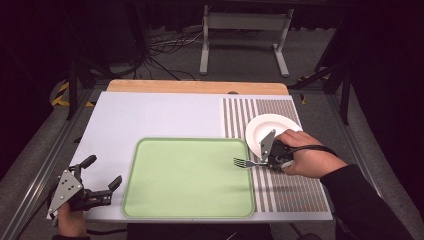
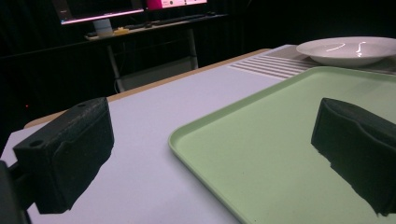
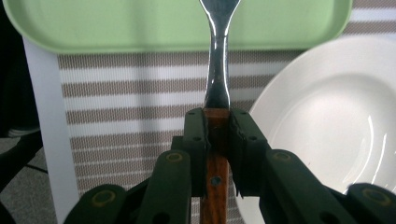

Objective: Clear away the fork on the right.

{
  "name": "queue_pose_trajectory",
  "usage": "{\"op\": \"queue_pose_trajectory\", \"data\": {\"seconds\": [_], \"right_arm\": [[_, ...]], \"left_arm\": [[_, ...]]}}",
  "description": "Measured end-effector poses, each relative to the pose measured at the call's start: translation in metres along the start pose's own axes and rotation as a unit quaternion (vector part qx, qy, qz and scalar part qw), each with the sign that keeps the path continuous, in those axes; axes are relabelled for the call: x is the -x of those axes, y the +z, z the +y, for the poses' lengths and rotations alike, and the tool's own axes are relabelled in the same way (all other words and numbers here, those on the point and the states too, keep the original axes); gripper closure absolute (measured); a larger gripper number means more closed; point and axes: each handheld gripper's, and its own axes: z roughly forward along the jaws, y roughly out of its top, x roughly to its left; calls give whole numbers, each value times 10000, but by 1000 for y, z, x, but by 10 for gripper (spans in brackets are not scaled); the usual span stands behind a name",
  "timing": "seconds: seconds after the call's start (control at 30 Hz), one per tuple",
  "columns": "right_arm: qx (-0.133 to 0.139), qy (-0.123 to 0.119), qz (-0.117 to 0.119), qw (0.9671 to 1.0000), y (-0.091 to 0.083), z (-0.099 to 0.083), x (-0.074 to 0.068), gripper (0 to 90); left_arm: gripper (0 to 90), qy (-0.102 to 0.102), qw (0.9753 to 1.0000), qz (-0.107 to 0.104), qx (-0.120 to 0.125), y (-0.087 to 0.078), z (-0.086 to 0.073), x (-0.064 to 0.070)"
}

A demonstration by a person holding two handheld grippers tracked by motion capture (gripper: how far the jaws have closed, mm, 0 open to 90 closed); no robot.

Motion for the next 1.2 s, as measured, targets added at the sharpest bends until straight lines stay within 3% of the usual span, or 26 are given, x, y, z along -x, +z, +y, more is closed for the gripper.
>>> {"op": "queue_pose_trajectory", "data": {"seconds": [0.2, 0.47, 0.67, 0.93, 1.0, 1.03, 1.07, 1.1, 1.2], "right_arm": [[181, 24, 13, 9998, 0, 21, -1, 782], [221, -75, 72, 9997, 3, 51, -2, 782], [370, 220, 130, 9990, 6, 70, -3, 782], [369, 244, 175, 9989, 8, 86, -4, 782], [395, 370, 215, 9983, 8, 89, -4, 782], [433, 593, 224, 9971, 8, 92, -4, 781], [433, 593, 224, 9971, 8, 92, -4, 781], [443, 745, 269, 9959, 8, 94, -4, 782], [520, 1384, 371, 9883, 6, 98, -5, 782]], "left_arm": [[0, -2, 10000, -6, 8, 0, 0, 0], [0, 0, 10000, -12, 9, 0, 0, 0], [0, 1, 10000, -27, 20, 0, 0, 0], [0, -9, 10000, -9, 34, -1, 1, 0], [0, -11, 10000, -11, 35, -1, 0, 0], [0, -14, 10000, -8, 45, -1, 0, 0], [0, -13, 10000, -9, 37, -1, 0, 0], [0, -15, 10000, -10, 36, -1, 0, -1], [0, -10, 10000, -15, 35, -1, 0, -1]]}}
